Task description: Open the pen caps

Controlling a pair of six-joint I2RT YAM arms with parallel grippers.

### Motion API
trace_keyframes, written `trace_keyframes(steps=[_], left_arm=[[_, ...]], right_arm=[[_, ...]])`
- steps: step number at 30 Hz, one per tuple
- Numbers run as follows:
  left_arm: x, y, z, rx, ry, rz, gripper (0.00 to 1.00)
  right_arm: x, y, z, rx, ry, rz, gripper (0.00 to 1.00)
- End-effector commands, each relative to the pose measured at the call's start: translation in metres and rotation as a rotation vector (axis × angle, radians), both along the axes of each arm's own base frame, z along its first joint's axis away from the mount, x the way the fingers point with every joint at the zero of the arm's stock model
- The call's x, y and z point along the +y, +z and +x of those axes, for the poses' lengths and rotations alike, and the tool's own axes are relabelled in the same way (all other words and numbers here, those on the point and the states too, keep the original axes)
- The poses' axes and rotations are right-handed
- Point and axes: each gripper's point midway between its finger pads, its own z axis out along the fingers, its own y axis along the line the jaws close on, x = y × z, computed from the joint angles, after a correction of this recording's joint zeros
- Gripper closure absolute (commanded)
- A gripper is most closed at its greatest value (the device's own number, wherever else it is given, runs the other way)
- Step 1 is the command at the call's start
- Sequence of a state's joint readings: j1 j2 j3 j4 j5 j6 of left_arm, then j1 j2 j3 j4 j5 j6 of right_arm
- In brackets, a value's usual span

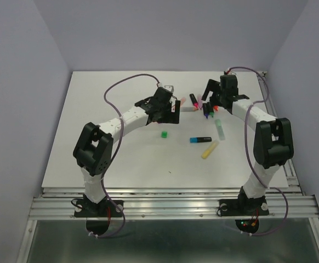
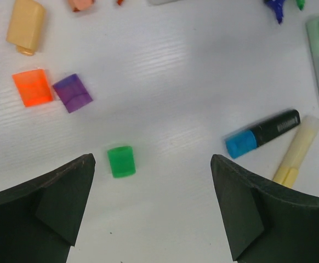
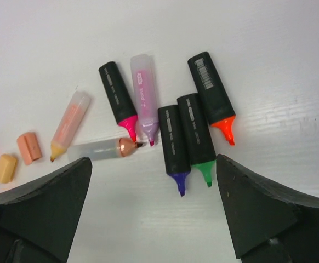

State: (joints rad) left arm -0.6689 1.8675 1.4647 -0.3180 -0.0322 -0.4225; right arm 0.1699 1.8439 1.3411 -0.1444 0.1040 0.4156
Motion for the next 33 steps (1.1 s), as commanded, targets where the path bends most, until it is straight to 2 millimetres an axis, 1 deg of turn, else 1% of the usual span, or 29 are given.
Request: trace_keyframes(steps=[1,3,4,5,6,7,8,9,10,11,12,13,14,15,17,18,20,21,22,23,24,25,26,30,33], left_arm=[[-0.038,0.039,-0.03,-0.179,-0.311,-0.068,0.01],[-0.044,0.037,-0.037,-0.197,-0.37,-0.086,0.01],[-0.051,0.037,-0.043,-0.202,-0.434,-0.103,0.01],[-0.058,0.039,-0.045,-0.214,-0.471,-0.122,0.01],[-0.063,0.035,-0.048,-0.213,-0.504,-0.126,0.01],[-0.071,0.035,-0.052,-0.222,-0.549,-0.13,0.01],[-0.077,0.036,-0.055,-0.225,-0.574,-0.137,0.01],[-0.086,0.036,-0.055,-0.224,-0.602,-0.146,0.01],[-0.092,0.036,-0.059,-0.219,-0.629,-0.149,0.01],[-0.099,0.037,-0.063,-0.228,-0.662,-0.137,0.01],[-0.103,0.03,-0.065,-0.224,-0.68,-0.123,0.01],[-0.107,0.027,-0.067,-0.226,-0.7,-0.117,0.01],[-0.11,0.023,-0.07,-0.24,-0.74,-0.097,0.01],[-0.115,0.014,-0.07,-0.235,-0.753,-0.079,0.01],[-0.119,0.007,-0.068,-0.236,-0.764,-0.074,0.01],[-0.124,0.0,-0.065,-0.229,-0.778,-0.071,0.01],[-0.129,-0.004,-0.065,-0.221,-0.803,-0.075,0.01],[-0.133,-0.008,-0.062,-0.221,-0.817,-0.07,0.01],[-0.135,-0.011,-0.064,-0.211,-0.835,-0.065,0.01],[-0.136,-0.014,-0.064,-0.206,-0.847,-0.06,0.01],[-0.138,-0.013,-0.062,-0.208,-0.858,-0.06,0.01],[-0.136,-0.024,-0.065,-0.185,-0.884,-0.038,0.02],[-0.137,-0.028,-0.066,-0.177,-0.894,-0.033,0.03],[-0.136,-0.042,-0.061,-0.179,-0.903,0.024,0.03],[-0.138,-0.053,-0.06,-0.159,-0.92,0.042,0.08]], right_arm=[[0.007,0.029,-0.031,-0.049,0.021,0.101,0.0],[0.009,0.032,-0.045,-0.054,0.02,0.132,0.0],[0.008,0.018,-0.06,-0.021,0.011,0.148,0.0],[0.008,0.032,-0.07,-0.059,0.011,0.164,0.0],[0.012,0.032,-0.079,-0.058,0.032,0.188,0.0],[0.012,0.016,-0.096,-0.027,0.028,0.202,0.0],[0.01,0.031,-0.105,-0.07,0.026,0.212,0.0],[0.008,0.031,-0.112,-0.073,0.022,0.214,0.0],[0.005,0.024,-0.123,-0.063,0.004,0.218,0.0],[0.001,0.033,-0.132,-0.077,-0.008,0.215,0.0],[0.0,0.034,-0.138,-0.074,-0.01,0.217,0.0],[-0.006,0.034,-0.143,-0.07,-0.04,0.203,0.0],[-0.007,0.031,-0.152,-0.047,-0.048,0.208,0.0],[-0.007,0.042,-0.157,-0.07,-0.05,0.228,0.0],[-0.005,0.043,-0.167,-0.064,-0.051,0.255,0.0],[-0.005,0.053,-0.171,-0.093,-0.058,0.278,0.0],[-0.006,0.059,-0.175,-0.121,-0.059,0.288,0.0],[-0.001,0.059,-0.179,-0.122,-0.032,0.3,0.0],[-0.001,0.068,-0.181,-0.15,-0.02,0.306,0.0],[0.002,0.07,-0.182,-0.157,0.001,0.306,0.0],[0.002,0.072,-0.183,-0.165,0.007,0.303,0.0],[0.001,0.073,-0.185,-0.17,0.01,0.293,0.0],[0.0,0.073,-0.185,-0.171,0.014,0.286,0.0],[0.001,0.071,-0.187,-0.17,0.028,0.277,0.0],[0.007,0.069,-0.187,-0.171,0.064,0.287,0.0]])
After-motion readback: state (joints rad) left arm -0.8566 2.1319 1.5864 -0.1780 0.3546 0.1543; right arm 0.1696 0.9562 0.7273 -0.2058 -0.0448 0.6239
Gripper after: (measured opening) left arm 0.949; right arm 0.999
